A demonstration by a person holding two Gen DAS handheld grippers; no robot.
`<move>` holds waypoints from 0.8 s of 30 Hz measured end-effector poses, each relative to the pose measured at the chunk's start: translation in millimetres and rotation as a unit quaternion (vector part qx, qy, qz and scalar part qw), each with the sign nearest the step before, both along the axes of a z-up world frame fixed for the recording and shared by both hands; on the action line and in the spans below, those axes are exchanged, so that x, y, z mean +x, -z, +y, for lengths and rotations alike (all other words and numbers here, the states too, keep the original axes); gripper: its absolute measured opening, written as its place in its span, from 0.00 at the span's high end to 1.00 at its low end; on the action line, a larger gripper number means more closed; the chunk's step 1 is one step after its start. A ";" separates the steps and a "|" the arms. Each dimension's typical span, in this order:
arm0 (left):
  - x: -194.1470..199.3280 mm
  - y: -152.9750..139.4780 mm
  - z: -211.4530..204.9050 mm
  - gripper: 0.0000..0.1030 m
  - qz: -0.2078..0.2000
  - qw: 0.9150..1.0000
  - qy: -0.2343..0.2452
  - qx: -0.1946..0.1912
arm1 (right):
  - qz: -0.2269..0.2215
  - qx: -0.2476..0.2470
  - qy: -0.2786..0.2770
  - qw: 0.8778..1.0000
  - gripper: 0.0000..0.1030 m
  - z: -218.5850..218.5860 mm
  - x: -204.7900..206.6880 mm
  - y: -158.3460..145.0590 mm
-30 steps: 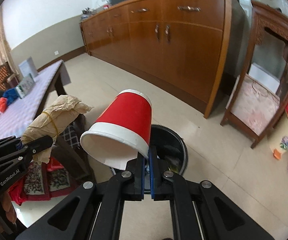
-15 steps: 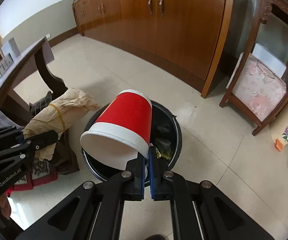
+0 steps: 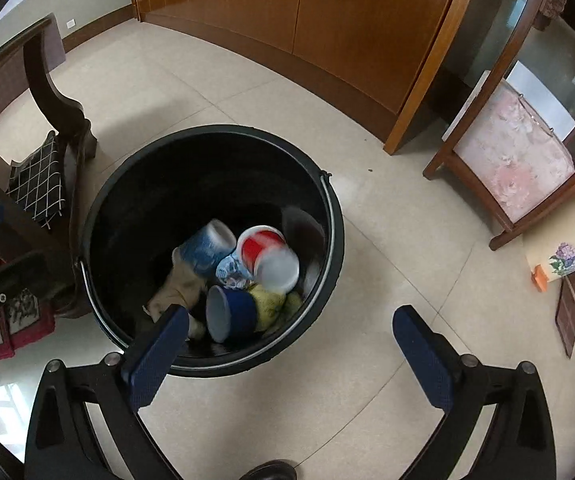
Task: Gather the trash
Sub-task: 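Move both tools back from the bucket to the table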
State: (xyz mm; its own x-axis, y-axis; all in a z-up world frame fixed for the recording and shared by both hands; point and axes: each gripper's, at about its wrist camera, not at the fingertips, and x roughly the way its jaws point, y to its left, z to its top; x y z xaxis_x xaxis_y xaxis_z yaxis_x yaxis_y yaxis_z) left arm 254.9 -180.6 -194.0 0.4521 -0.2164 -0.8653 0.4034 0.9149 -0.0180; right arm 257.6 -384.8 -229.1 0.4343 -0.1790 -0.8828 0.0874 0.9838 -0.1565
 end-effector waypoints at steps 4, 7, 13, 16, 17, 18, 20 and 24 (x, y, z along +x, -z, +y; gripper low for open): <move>-6.8 -11.8 2.6 0.03 -0.011 1.000 -0.006 0.001 | -0.014 -0.004 -0.004 1.000 0.00 11.7 -5.1 -13.7; -7.1 -17.7 11.0 0.03 -0.020 1.000 -0.007 -0.003 | -0.024 -0.006 -0.009 1.000 0.00 17.3 -3.1 -23.0; -15.3 -51.0 25.7 0.03 -0.054 0.998 -0.015 -0.020 | -0.054 0.008 -0.011 0.998 0.00 30.1 -12.9 -52.2; -19.2 -64.9 29.4 0.03 -0.069 0.997 -0.021 -0.025 | -0.068 0.010 -0.014 0.998 0.00 36.8 -17.6 -66.5; -20.6 -68.6 29.9 0.03 -0.072 0.997 -0.021 -0.026 | -0.073 0.009 -0.016 0.997 0.00 39.3 -20.1 -72.3; -22.2 -72.4 30.8 0.03 -0.075 0.997 -0.022 -0.027 | -0.076 0.009 -0.016 0.997 0.00 39.9 -21.4 -75.3; -26.0 -78.3 32.0 0.03 -0.082 0.996 -0.022 -0.027 | -0.082 0.009 -0.019 0.996 0.00 42.8 -25.4 -84.1; -35.1 -92.4 37.8 0.03 -0.095 0.995 -0.026 -0.030 | -0.099 0.010 -0.025 0.995 0.00 49.9 -33.4 -102.1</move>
State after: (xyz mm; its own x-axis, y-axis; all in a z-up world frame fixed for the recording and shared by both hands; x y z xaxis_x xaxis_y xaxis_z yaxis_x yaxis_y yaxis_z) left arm 219.8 -142.8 -101.6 0.6186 -0.2376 -0.7489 0.3569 0.9341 -0.0016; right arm 224.2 -335.0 -127.0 0.6072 -0.1364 -0.7828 0.0661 0.9904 -0.1214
